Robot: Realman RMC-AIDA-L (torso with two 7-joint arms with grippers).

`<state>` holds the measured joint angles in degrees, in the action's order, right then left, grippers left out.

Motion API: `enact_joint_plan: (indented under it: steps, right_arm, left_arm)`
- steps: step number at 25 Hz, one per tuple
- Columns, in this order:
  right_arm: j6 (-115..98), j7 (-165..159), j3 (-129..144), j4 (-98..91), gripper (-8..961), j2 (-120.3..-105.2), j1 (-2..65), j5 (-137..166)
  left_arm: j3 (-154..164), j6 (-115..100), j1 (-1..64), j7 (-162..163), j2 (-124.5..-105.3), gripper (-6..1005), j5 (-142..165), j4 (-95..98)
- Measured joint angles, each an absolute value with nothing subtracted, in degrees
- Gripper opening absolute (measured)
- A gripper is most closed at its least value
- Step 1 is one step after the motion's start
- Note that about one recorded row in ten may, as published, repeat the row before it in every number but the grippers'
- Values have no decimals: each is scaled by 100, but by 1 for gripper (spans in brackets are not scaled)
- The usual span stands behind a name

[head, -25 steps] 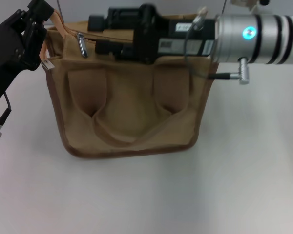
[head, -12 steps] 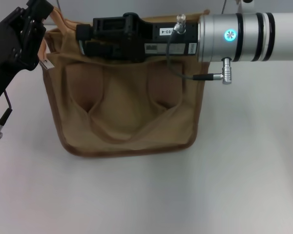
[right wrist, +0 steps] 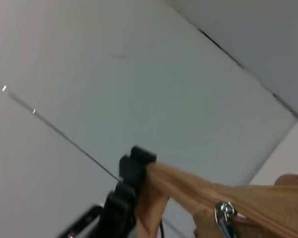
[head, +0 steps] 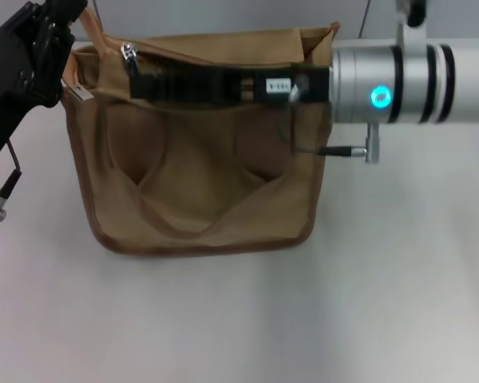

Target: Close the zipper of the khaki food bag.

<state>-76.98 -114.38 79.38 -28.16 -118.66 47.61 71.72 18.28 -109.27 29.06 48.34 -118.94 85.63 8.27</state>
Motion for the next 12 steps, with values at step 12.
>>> enact_joint_plan:
  steps: [12]
  right_arm:
    - [-7442, -8756, 7966, -3155, 589, -11984, 4237, 7028]
  left_arm:
    - [1827, -10895, 2998, 4834, -11905, 77, 8534, 736]
